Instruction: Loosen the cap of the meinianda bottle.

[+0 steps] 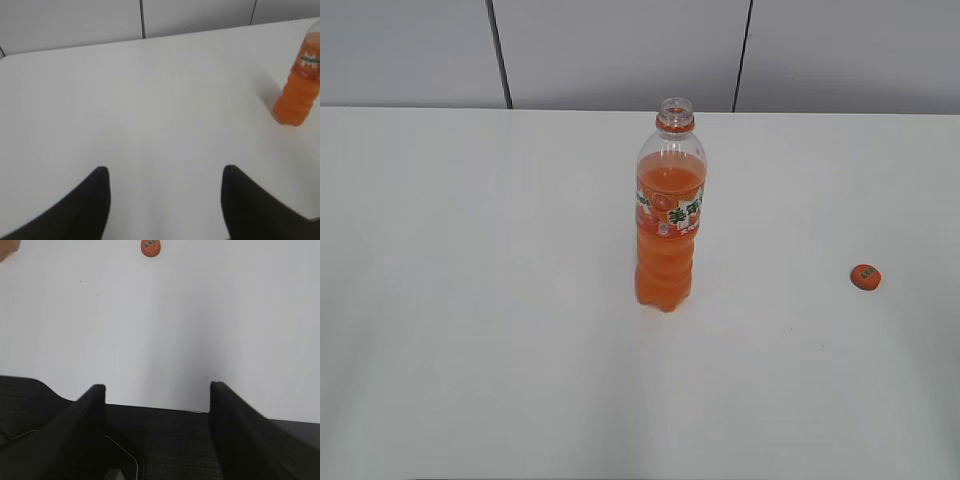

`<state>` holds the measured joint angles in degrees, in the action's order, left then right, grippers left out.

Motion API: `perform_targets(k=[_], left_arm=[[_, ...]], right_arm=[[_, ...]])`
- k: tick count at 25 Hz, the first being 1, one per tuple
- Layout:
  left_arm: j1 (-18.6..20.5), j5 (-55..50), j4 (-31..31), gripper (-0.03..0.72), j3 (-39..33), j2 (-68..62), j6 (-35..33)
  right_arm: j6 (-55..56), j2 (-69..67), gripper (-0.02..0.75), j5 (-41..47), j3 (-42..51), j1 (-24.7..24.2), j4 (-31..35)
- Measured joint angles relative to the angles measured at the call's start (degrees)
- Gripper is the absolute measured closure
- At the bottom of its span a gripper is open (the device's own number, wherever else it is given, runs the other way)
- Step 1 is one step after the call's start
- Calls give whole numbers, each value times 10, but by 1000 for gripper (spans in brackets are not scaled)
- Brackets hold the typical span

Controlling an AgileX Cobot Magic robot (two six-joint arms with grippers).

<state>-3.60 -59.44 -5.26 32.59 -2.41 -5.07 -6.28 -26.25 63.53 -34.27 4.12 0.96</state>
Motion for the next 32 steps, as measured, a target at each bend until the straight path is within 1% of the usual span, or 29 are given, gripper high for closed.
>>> perform_targets(k=[2, 8, 13, 20, 25, 32], left_arm=[[0, 1, 0, 252, 0, 24, 4], [0, 1, -1, 252, -3, 26, 8], [0, 1, -1, 252, -3, 26, 8], [0, 1, -1, 252, -3, 26, 8], [0, 1, -1, 252, -3, 26, 8], [0, 1, -1, 252, -3, 28, 8]], right_arm=[[-1, 12, 257, -1, 10, 0, -1], [-1, 51, 257, -3, 68, 0, -3], [-2, 90, 258, -39, 88, 0, -4], [-2, 159, 258, -49, 89, 0, -10], [-2, 258, 258, -50, 89, 0, -10], [-1, 267, 258, -50, 93, 0, -14]])
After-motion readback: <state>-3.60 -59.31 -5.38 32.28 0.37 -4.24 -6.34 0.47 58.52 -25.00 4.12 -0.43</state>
